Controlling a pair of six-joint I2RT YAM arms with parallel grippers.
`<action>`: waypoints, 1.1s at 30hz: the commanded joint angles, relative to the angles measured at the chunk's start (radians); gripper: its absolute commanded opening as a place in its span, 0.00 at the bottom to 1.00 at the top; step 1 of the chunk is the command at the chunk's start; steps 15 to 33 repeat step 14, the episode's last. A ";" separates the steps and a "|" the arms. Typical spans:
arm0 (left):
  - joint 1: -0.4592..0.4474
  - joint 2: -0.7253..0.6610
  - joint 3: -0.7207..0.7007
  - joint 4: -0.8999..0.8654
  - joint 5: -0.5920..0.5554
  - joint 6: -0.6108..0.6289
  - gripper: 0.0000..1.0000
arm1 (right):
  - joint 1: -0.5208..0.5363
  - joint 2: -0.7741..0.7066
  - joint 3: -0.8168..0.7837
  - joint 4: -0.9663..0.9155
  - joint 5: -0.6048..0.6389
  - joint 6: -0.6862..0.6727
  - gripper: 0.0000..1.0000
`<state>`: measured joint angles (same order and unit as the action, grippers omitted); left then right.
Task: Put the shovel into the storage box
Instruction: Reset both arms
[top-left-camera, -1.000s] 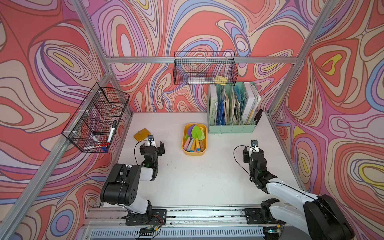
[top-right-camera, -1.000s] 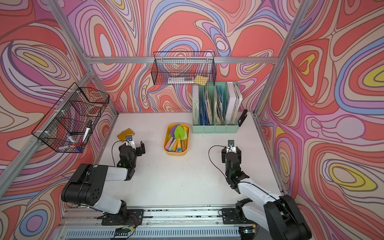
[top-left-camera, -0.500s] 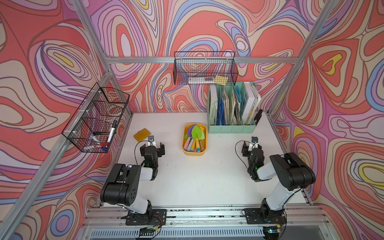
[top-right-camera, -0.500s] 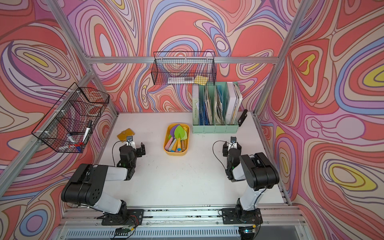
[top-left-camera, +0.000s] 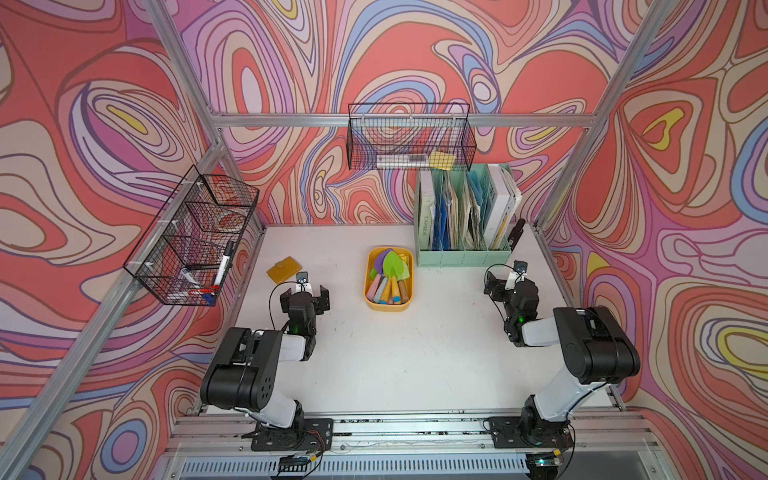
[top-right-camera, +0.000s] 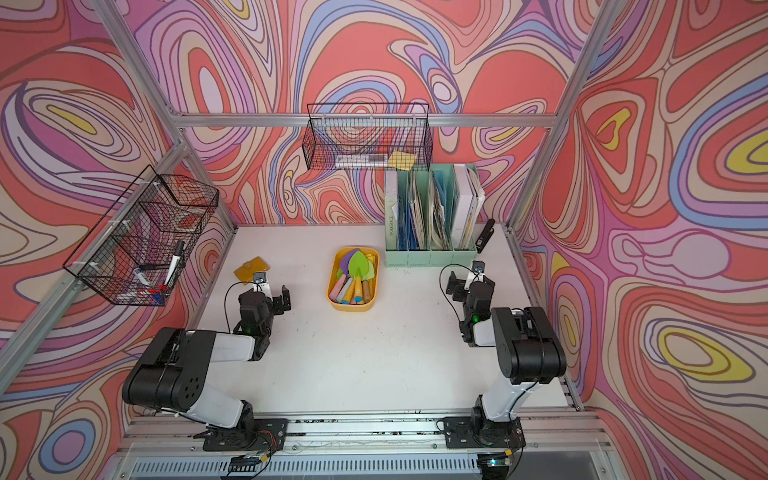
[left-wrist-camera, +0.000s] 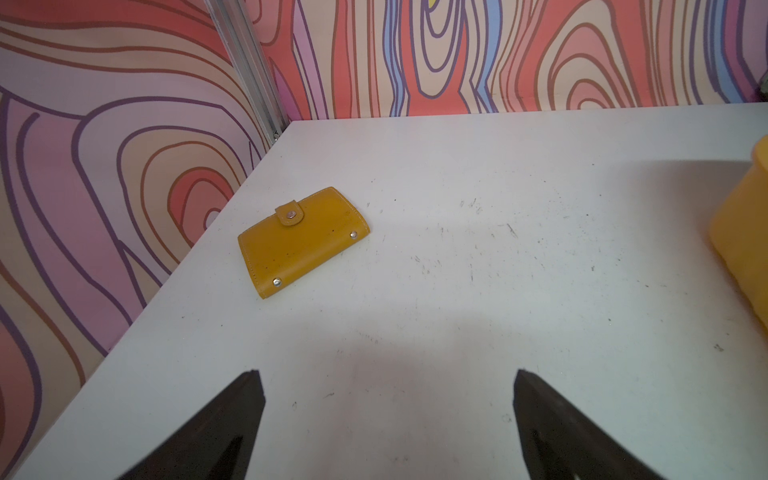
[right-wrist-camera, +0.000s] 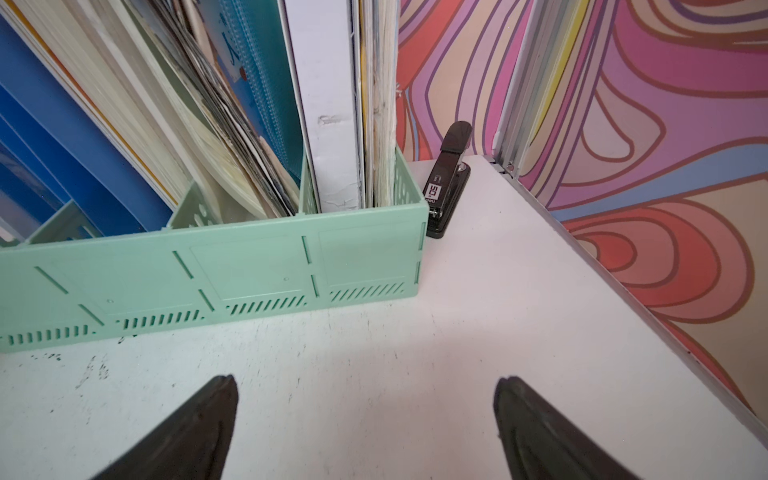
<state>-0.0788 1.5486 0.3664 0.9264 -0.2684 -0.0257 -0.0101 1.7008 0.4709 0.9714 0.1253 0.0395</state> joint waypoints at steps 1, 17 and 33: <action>0.005 -0.003 -0.003 0.000 0.001 0.001 0.99 | 0.002 -0.006 -0.012 -0.003 -0.014 0.008 0.98; 0.027 -0.005 0.003 -0.021 0.044 -0.013 0.99 | 0.002 -0.004 -0.012 -0.002 -0.015 0.009 0.98; 0.027 -0.005 0.003 -0.021 0.044 -0.013 0.99 | 0.002 -0.004 -0.012 -0.002 -0.015 0.009 0.98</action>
